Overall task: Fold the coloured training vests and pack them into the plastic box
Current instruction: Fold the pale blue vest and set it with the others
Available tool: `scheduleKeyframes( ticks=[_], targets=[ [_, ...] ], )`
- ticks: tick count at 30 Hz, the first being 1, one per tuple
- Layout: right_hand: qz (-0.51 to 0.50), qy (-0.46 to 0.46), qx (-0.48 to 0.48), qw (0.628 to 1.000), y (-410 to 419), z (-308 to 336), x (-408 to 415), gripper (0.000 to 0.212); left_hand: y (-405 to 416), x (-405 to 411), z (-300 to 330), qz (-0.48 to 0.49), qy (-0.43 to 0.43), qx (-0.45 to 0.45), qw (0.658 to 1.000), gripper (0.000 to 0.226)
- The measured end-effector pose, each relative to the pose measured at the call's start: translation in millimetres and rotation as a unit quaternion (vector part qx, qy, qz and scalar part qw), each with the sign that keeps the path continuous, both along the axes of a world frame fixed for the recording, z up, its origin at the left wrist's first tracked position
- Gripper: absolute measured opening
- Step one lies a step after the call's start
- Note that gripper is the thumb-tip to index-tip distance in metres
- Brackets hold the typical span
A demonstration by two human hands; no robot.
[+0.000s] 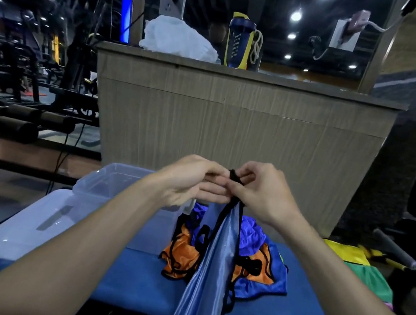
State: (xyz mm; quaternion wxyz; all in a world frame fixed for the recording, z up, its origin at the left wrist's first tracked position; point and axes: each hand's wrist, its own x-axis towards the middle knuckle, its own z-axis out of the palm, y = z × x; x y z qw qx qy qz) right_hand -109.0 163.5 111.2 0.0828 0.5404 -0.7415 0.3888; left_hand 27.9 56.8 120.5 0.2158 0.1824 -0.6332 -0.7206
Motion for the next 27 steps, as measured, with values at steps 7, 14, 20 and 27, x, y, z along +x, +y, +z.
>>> scheduleKeyframes(
  ticks=[7,14,20,27],
  targets=[
    [0.179,-0.140,0.003,0.974,28,29,-19,0.025,-27,38,-29,0.153,0.075,-0.393,0.904,0.016],
    [0.202,-0.094,0.047,0.974,32,62,-21,0.027,-4,49,-50,0.148,0.125,-0.514,0.835,0.044],
    [0.212,-0.057,0.054,0.974,31,68,-16,0.031,-1,48,-63,0.122,0.099,-0.466,0.871,0.038],
    [0.219,-0.060,0.060,0.972,34,64,-16,0.033,-9,39,-65,0.060,0.039,-0.471,0.879,0.009]
  ],
)
